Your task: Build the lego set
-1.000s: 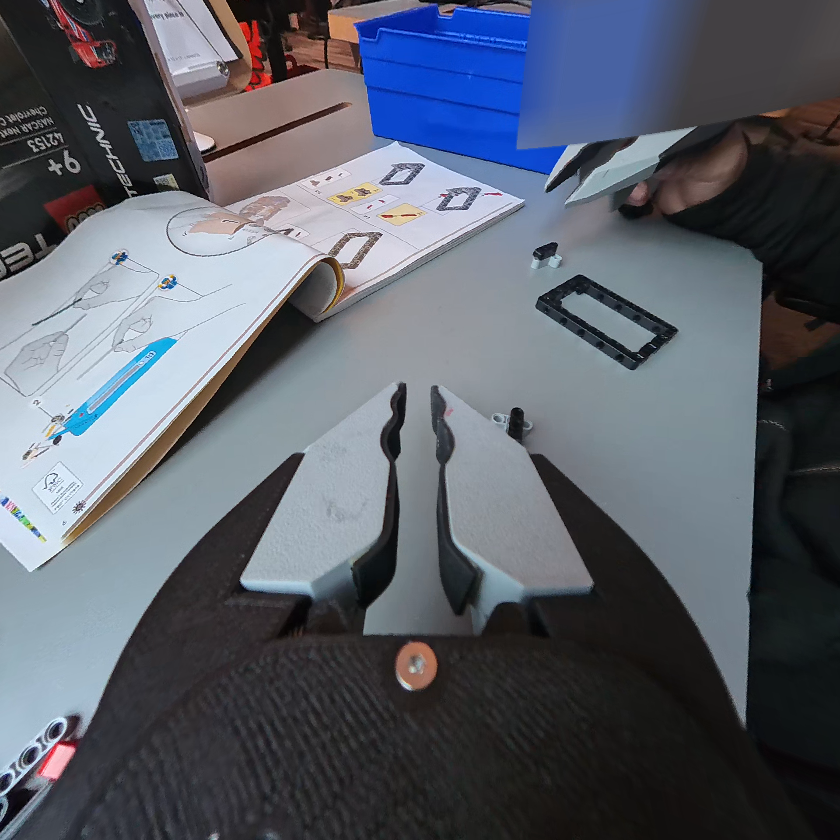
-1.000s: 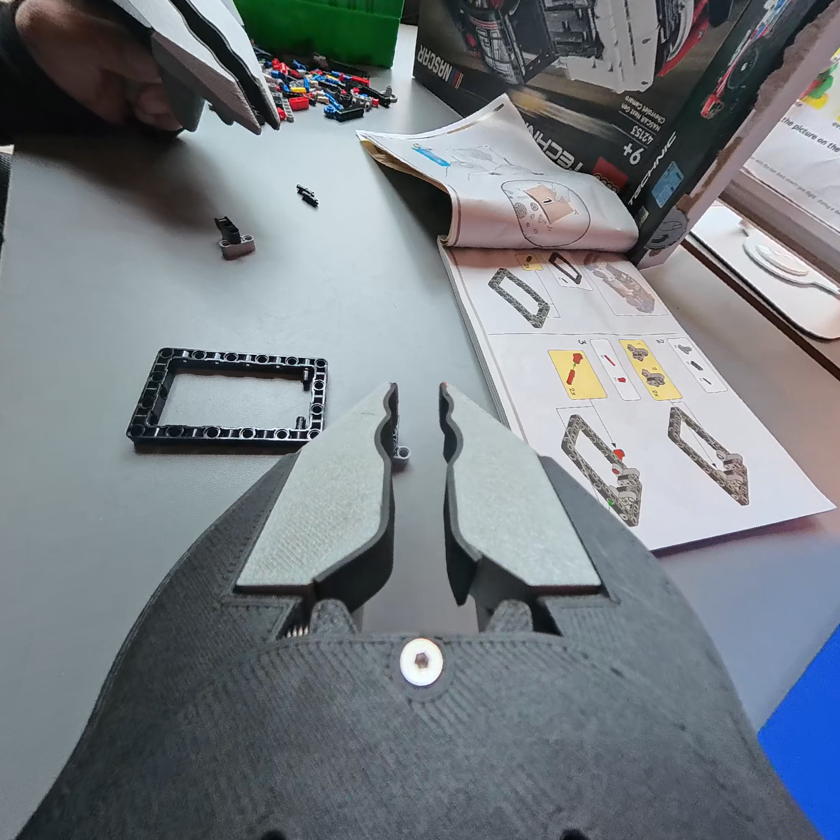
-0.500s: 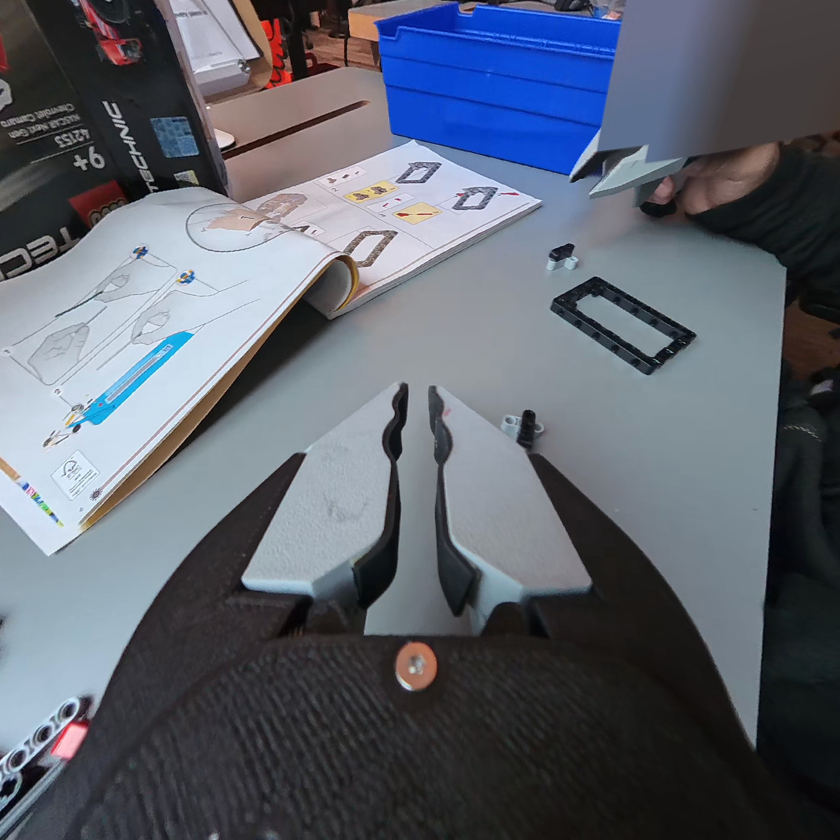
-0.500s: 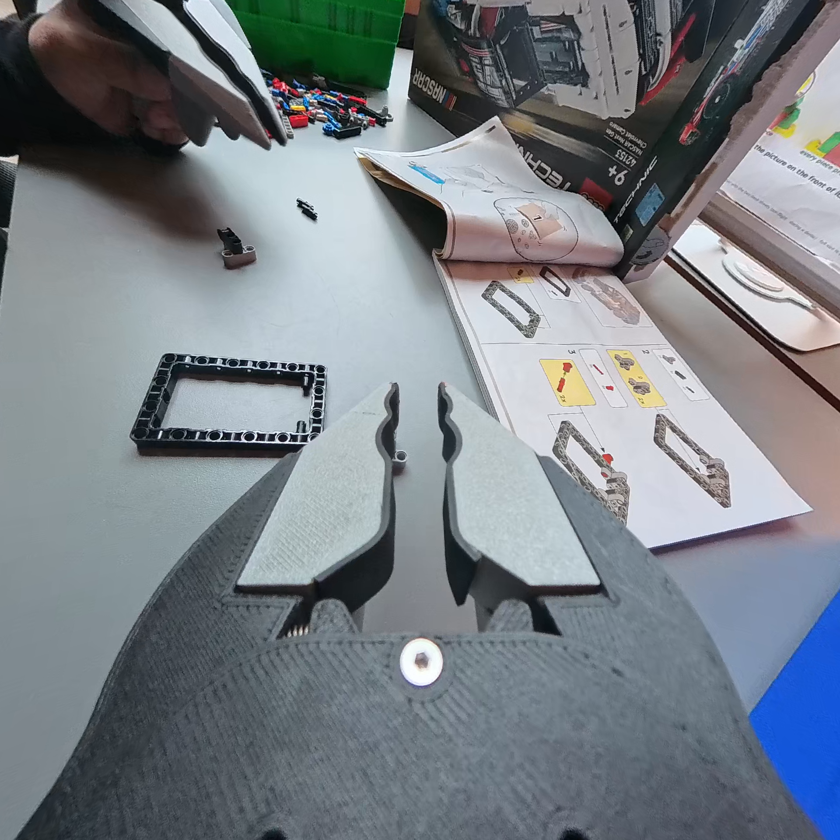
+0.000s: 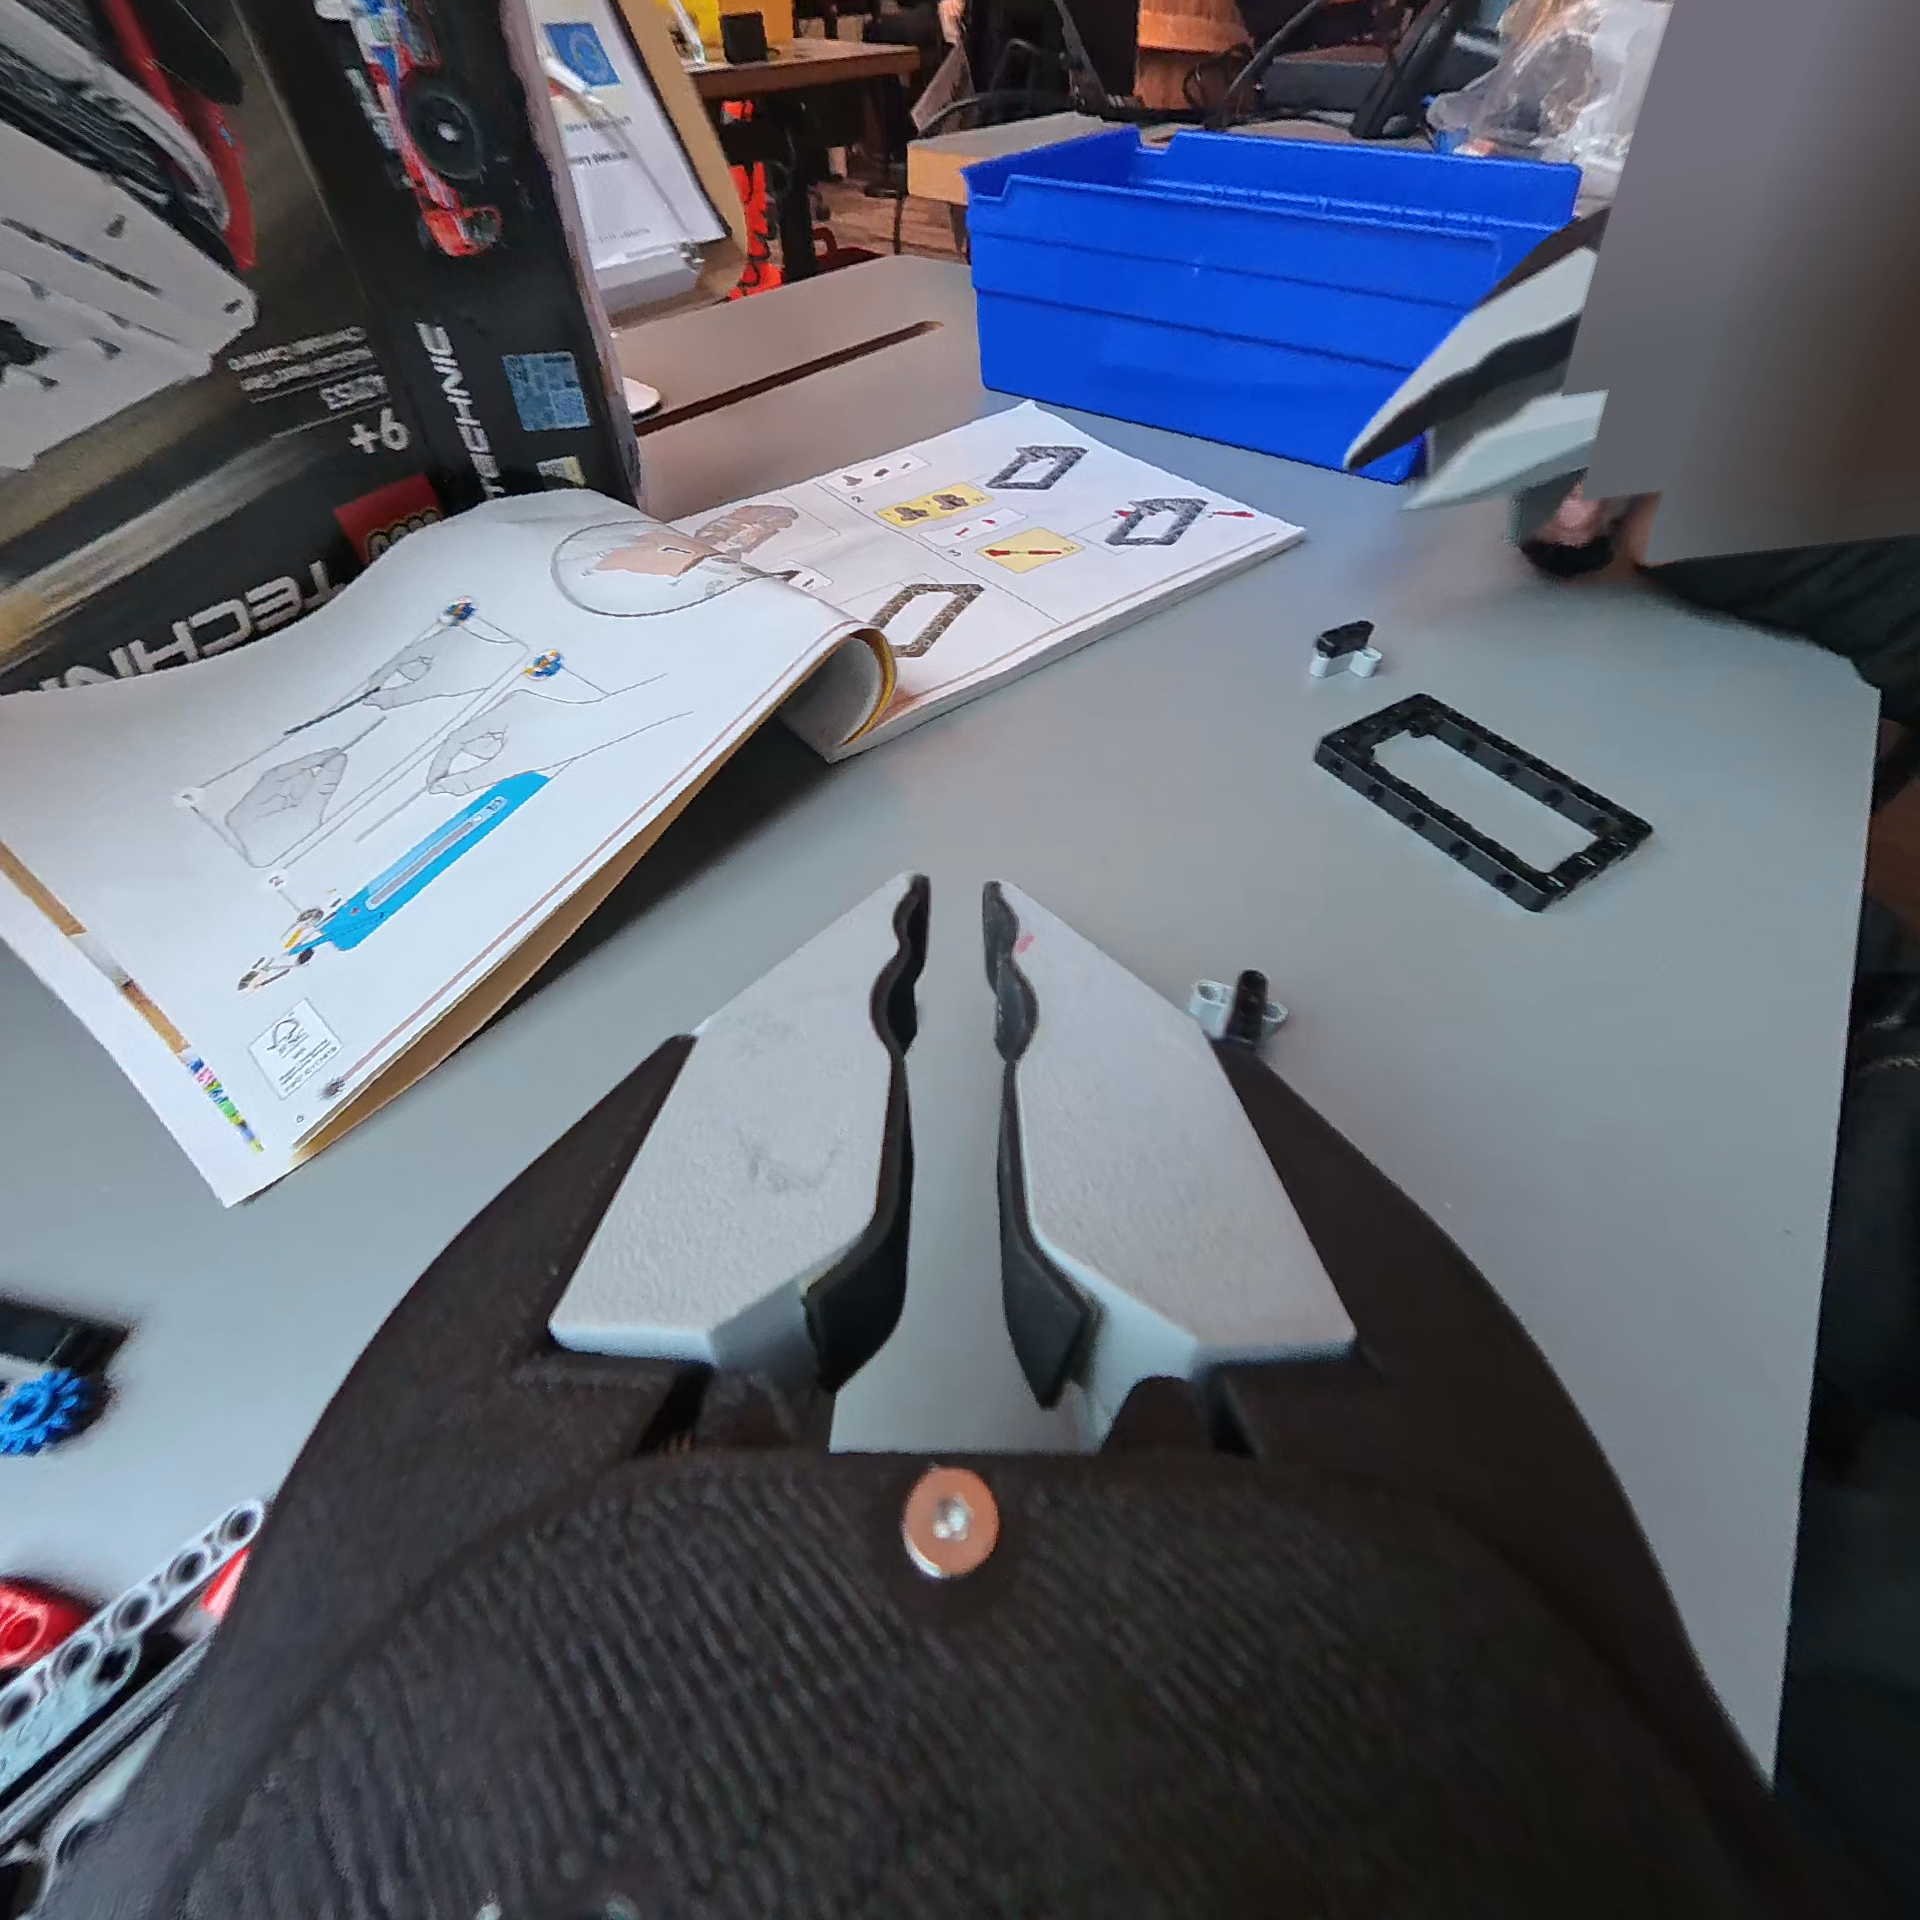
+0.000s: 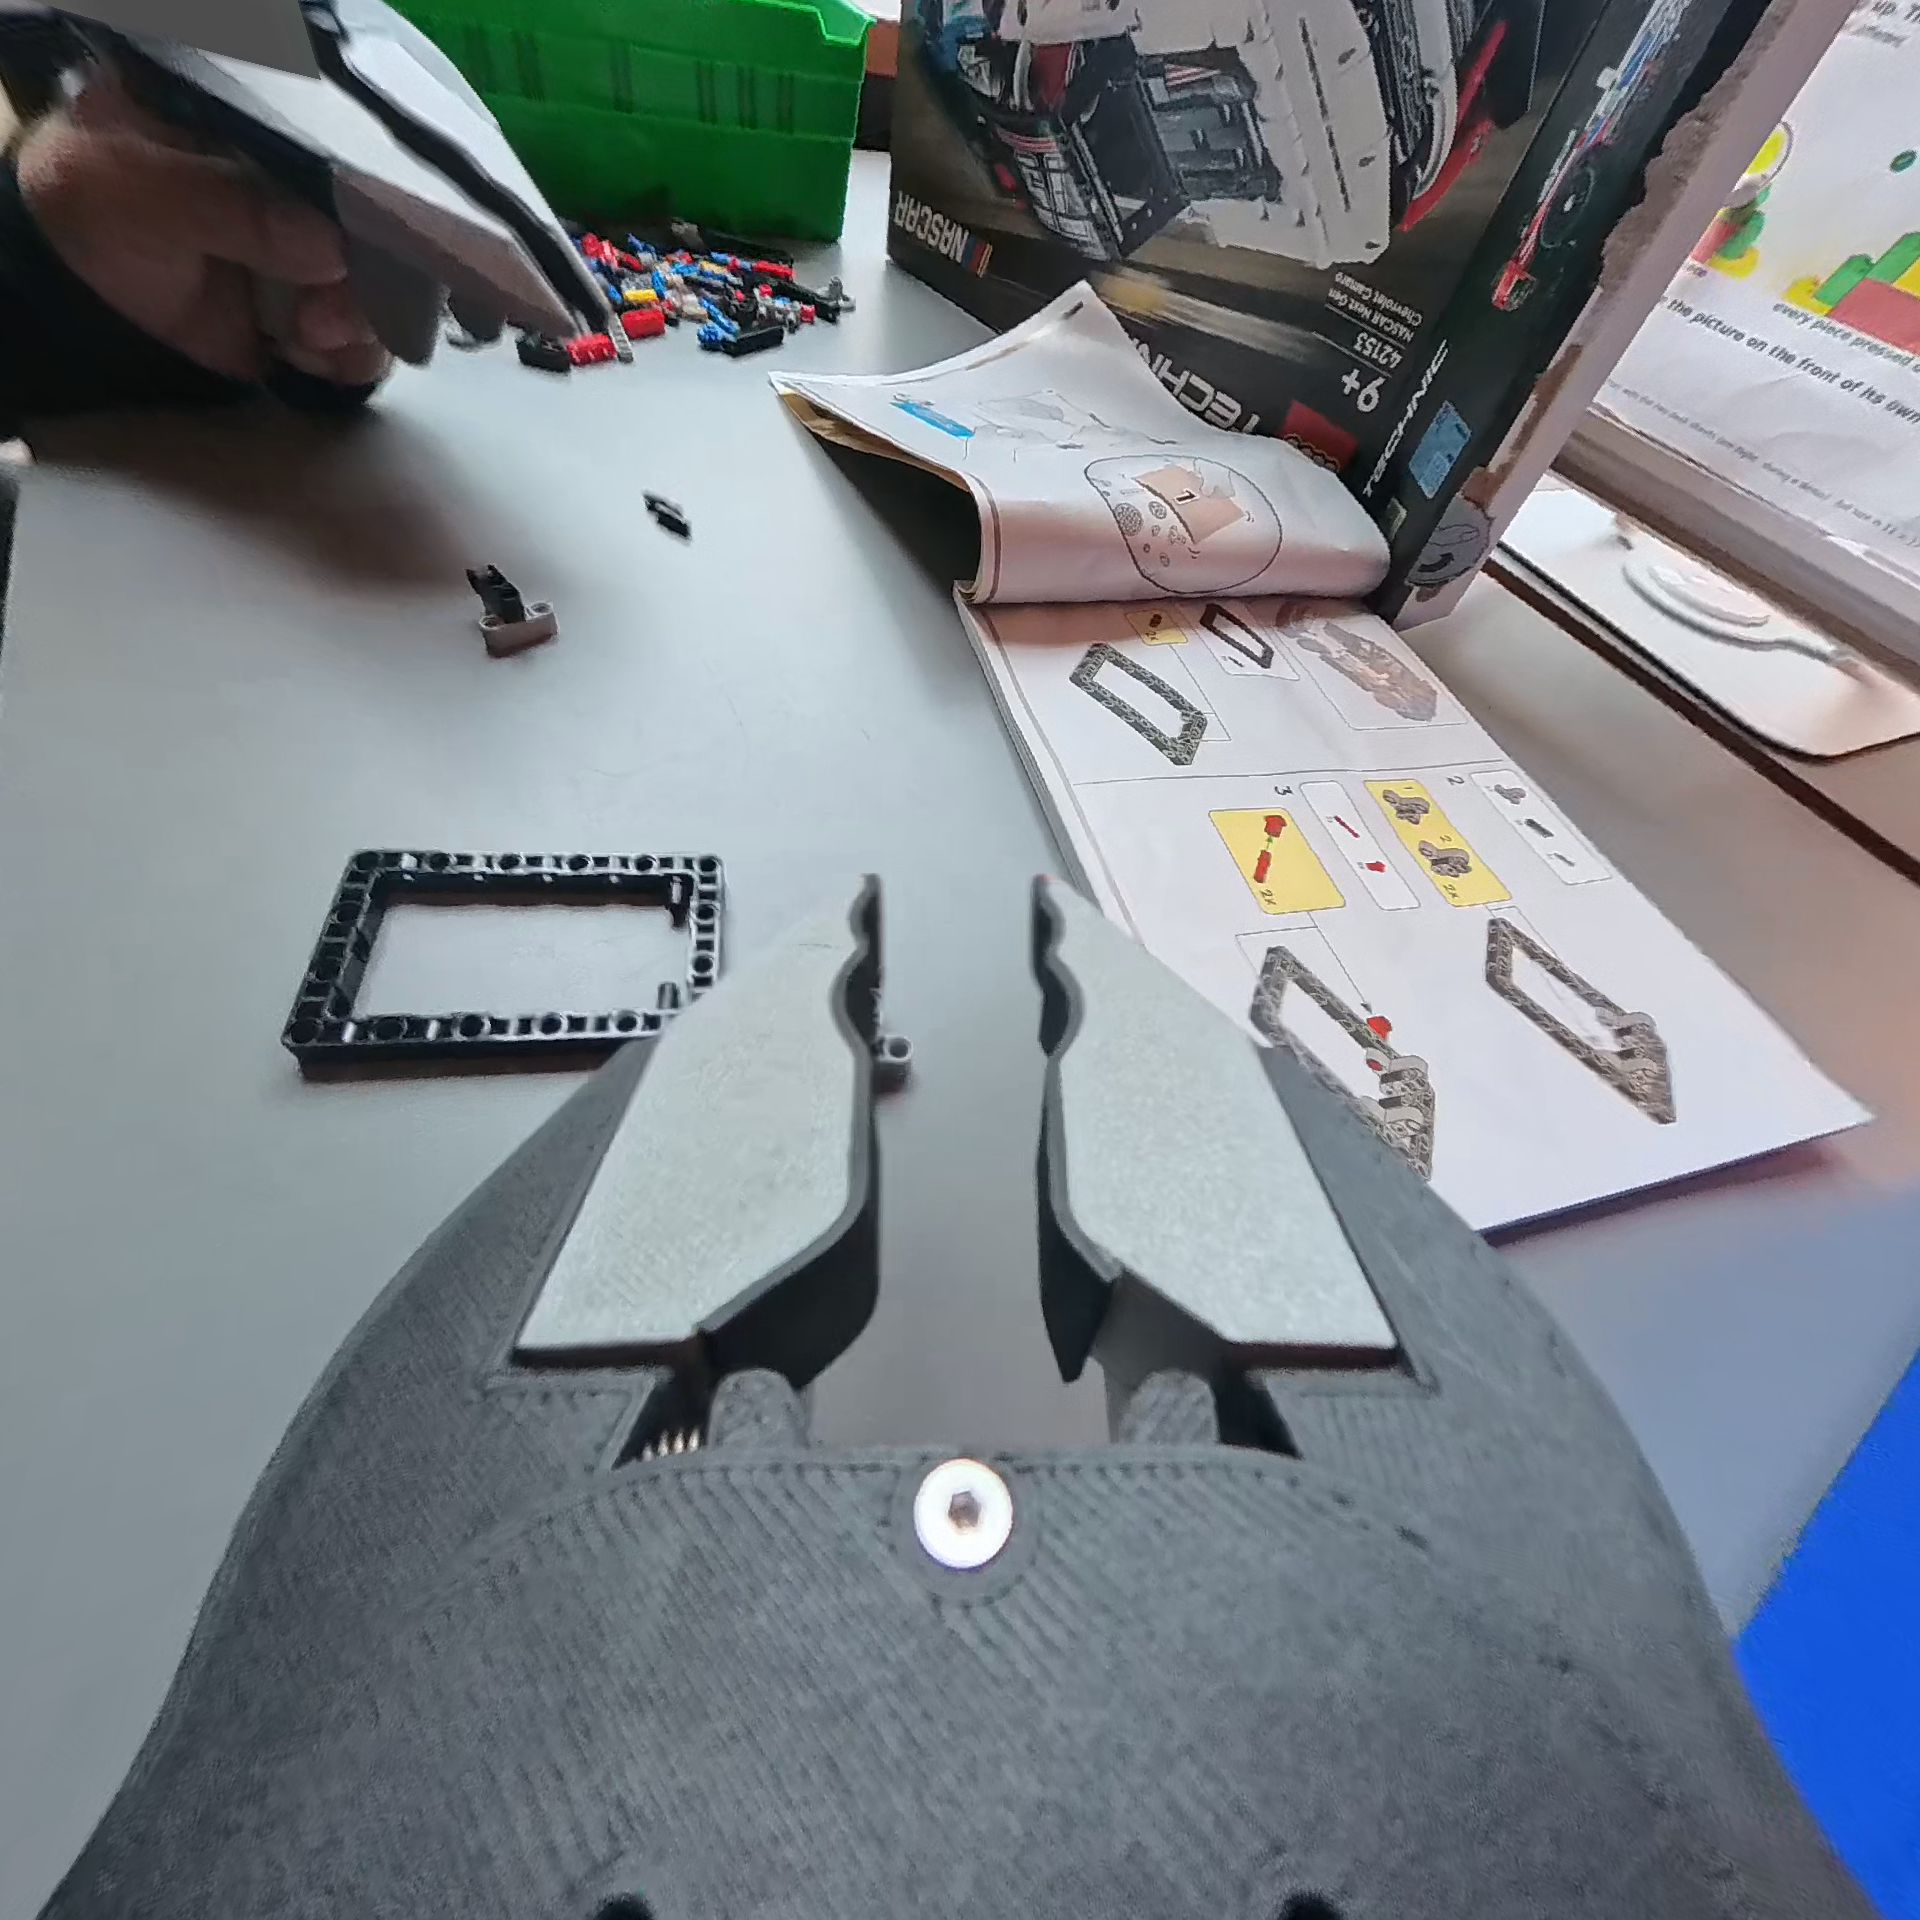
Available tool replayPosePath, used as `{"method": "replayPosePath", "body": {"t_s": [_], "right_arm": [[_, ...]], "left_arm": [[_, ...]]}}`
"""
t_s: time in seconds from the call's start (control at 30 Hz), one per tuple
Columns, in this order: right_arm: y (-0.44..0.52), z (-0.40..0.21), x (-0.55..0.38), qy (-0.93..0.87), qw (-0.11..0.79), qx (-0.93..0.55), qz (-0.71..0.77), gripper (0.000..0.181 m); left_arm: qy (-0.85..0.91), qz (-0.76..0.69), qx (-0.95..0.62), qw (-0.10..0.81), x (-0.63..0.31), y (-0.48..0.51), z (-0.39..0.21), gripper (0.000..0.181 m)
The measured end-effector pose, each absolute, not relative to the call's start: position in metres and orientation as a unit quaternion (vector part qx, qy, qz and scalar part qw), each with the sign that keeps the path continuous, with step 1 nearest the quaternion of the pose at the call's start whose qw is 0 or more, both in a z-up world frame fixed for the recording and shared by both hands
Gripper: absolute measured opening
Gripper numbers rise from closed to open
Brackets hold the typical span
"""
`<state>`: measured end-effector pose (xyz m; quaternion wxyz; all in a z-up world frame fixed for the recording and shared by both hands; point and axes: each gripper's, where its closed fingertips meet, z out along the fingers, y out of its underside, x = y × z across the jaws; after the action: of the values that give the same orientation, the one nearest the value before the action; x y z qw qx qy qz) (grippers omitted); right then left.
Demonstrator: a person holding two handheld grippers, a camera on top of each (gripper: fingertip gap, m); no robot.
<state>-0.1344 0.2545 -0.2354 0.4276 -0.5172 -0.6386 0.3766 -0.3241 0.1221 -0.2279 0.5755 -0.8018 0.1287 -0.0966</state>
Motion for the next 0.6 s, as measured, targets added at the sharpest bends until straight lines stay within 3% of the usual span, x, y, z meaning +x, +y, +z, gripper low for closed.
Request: {"method": "replayPosePath", "body": {"t_s": [0.07, 0.1, 0.27, 0.4, 0.6], "right_arm": [[0.251, -0.237, -0.137, -0.626, 0.399, -0.53, 0.409, 0.046], [0.25, -0.239, -0.138, -0.625, 0.381, -0.537, 0.419, 0.047], [0.246, -0.233, -0.15, -0.639, 0.389, -0.53, 0.4, 0.027], [0.224, -0.221, -0.185, -0.676, 0.362, -0.503, 0.398, 0.027], [0.18, -0.222, -0.238, -0.743, 0.295, -0.452, 0.396, 0.024]], "left_arm": [[0.099, -0.087, -0.803, 0.581, -0.335, 0.125, -0.227, 0.015], [0.082, -0.082, -0.804, 0.583, -0.341, 0.126, -0.226, 0.019], [0.041, -0.083, -0.811, 0.578, -0.361, 0.124, -0.228, 0.017], [0.072, -0.165, -0.843, 0.507, -0.35, 0.123, -0.243, 0.017], [0.154, -0.101, -0.889, 0.42, -0.352, 0.121, -0.266, 0.014]]}}
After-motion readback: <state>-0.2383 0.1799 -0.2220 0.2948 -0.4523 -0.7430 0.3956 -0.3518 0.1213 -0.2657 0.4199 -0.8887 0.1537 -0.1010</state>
